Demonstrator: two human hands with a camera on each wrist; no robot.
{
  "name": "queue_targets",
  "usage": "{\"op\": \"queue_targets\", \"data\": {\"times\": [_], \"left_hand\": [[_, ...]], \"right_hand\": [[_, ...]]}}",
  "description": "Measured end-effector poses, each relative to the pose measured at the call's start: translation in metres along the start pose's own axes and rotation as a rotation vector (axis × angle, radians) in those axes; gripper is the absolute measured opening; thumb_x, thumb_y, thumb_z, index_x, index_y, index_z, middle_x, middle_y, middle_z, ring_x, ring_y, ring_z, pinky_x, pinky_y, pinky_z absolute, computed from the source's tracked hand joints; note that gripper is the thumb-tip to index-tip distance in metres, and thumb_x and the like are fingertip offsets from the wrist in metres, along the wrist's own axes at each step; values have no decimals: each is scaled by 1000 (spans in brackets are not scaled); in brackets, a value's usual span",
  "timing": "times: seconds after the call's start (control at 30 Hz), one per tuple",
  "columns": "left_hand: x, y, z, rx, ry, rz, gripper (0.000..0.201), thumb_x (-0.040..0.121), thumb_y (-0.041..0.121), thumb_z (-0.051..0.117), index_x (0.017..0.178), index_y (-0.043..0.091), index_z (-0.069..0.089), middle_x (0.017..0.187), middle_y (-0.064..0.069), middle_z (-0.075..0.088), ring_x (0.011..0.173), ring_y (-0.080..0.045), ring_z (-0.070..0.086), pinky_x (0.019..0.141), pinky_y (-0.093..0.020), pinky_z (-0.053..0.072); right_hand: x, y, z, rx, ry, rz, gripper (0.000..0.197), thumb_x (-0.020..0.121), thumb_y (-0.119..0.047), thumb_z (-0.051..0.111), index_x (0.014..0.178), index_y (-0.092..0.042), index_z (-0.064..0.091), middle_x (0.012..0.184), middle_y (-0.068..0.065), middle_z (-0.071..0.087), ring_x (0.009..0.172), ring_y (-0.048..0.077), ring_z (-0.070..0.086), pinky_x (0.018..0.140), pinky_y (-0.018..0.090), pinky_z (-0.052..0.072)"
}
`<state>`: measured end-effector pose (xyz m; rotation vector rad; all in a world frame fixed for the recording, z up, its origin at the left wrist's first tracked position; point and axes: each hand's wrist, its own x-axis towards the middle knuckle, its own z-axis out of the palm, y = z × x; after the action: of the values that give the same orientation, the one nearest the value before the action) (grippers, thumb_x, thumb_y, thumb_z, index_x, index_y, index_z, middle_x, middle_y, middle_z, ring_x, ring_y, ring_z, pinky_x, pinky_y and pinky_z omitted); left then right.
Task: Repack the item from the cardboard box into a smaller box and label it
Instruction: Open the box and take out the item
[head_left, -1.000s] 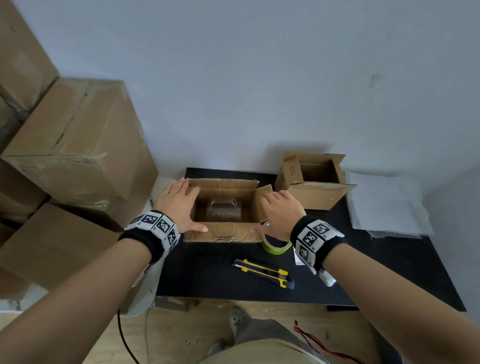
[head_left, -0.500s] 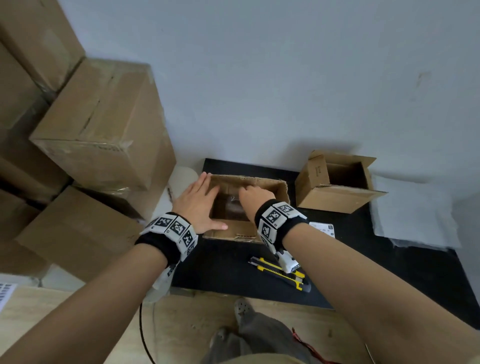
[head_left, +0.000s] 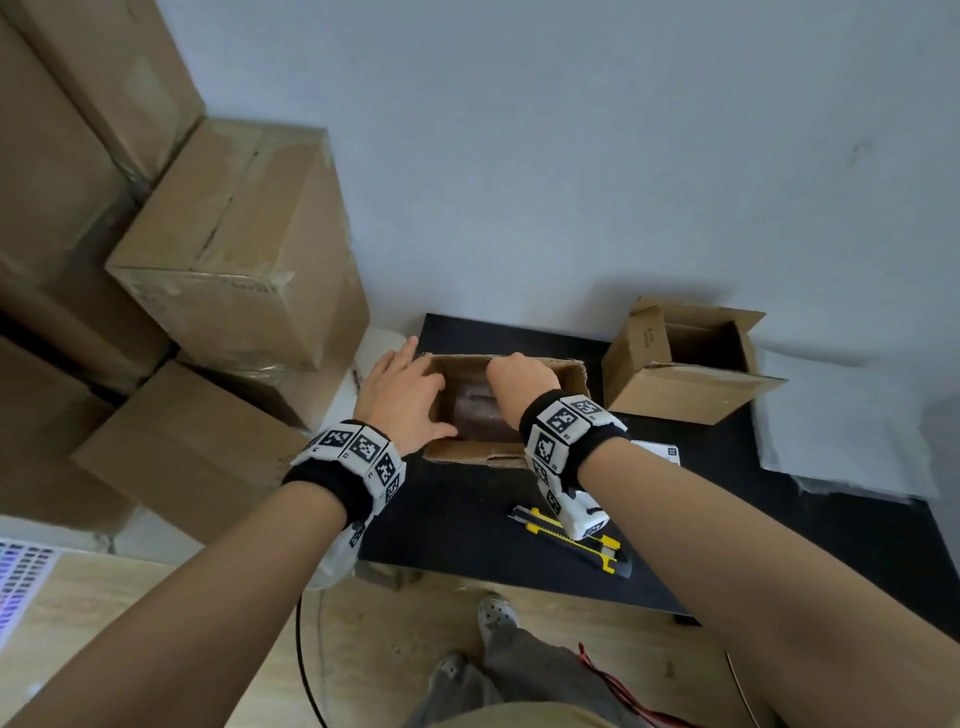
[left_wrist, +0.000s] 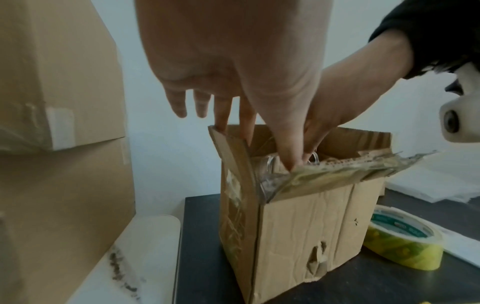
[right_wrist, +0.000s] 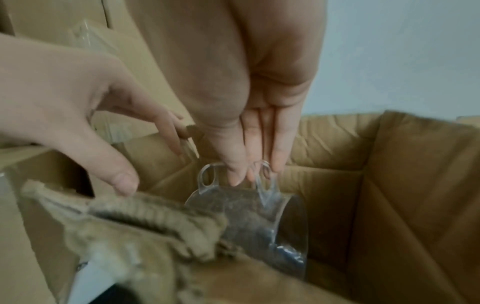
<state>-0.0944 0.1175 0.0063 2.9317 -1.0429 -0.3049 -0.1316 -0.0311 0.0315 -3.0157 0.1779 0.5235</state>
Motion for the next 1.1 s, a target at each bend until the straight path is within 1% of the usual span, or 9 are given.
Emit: {"op": "queue_targets", "data": {"times": [0.1, 0.17, 0.3, 0.4, 0.53, 0.77, 0.87, 1.0, 1.1], "left_hand": [[0, -3, -6, -29, 56, -25, 39, 83, 45, 62, 115, 22, 61, 129, 0, 55, 131, -21, 36, 109, -37, 29], [-1, -3, -12, -29, 85, -43, 36, 85, 42, 61, 115, 23, 60, 119, 1, 57, 119, -19, 43, 99, -35, 37], [-2, 1, -22, -75, 126, -52, 42, 85, 41, 62, 122, 23, 55, 121, 1, 51, 117, -18, 45, 95, -34, 40], [-3, 9, -30, -216, 86, 30, 63, 79, 41, 70, 134, 25, 45, 130, 3, 47, 117, -17, 48, 93, -35, 45], [-1, 22, -43, -350, 26, 107, 81, 72, 37, 77, 141, 26, 35, 143, 2, 41, 124, -18, 46, 100, -37, 43], [11, 55, -55, -519, 7, 167, 71, 68, 30, 82, 129, 28, 47, 122, 2, 59, 105, -16, 56, 85, -27, 45], [19, 73, -55, -590, 10, 213, 69, 65, 29, 84, 125, 27, 51, 118, 4, 63, 100, -12, 59, 85, -24, 46], [30, 102, -54, -638, -45, 253, 67, 64, 30, 85, 122, 26, 51, 116, 4, 63, 99, -13, 61, 90, -32, 50], [39, 122, -52, -683, -47, 242, 67, 67, 30, 83, 124, 24, 50, 117, 4, 61, 101, -14, 61, 92, -38, 51]], "right_hand": [[0, 3, -4, 10, 10, -9, 16, 92, -9, 50, 106, -6, 58, 105, 13, 65, 92, 29, 64, 71, 34, 49], [-4, 6, -8, 11, 22, -23, 16, 91, -12, 53, 106, -9, 59, 104, 11, 65, 91, 28, 64, 68, 32, 45], [-17, 17, -20, 128, 68, -40, 25, 90, -13, 53, 113, -14, 63, 109, 9, 65, 100, 28, 62, 86, 35, 50], [-33, 27, -32, 289, 169, -63, 28, 91, -12, 53, 116, -15, 65, 116, 7, 65, 106, 24, 60, 96, 33, 47], [-50, 43, -46, 454, 259, -65, 24, 88, -8, 58, 109, -12, 70, 109, 6, 70, 102, 20, 63, 94, 27, 48], [-81, 78, -62, 545, 312, -24, 23, 82, -10, 68, 105, -9, 70, 102, 6, 71, 89, 10, 63, 88, 23, 49], [-92, 95, -62, 569, 330, 28, 24, 83, -10, 68, 106, -9, 70, 103, 6, 71, 89, 10, 62, 88, 22, 47], [-103, 124, -58, 618, 360, 68, 26, 82, -11, 70, 108, -9, 70, 105, 6, 71, 97, 15, 64, 94, 26, 48], [-109, 151, -55, 665, 354, 107, 47, 77, -16, 75, 121, -11, 61, 115, 3, 66, 103, 14, 61, 90, 20, 46]]}}
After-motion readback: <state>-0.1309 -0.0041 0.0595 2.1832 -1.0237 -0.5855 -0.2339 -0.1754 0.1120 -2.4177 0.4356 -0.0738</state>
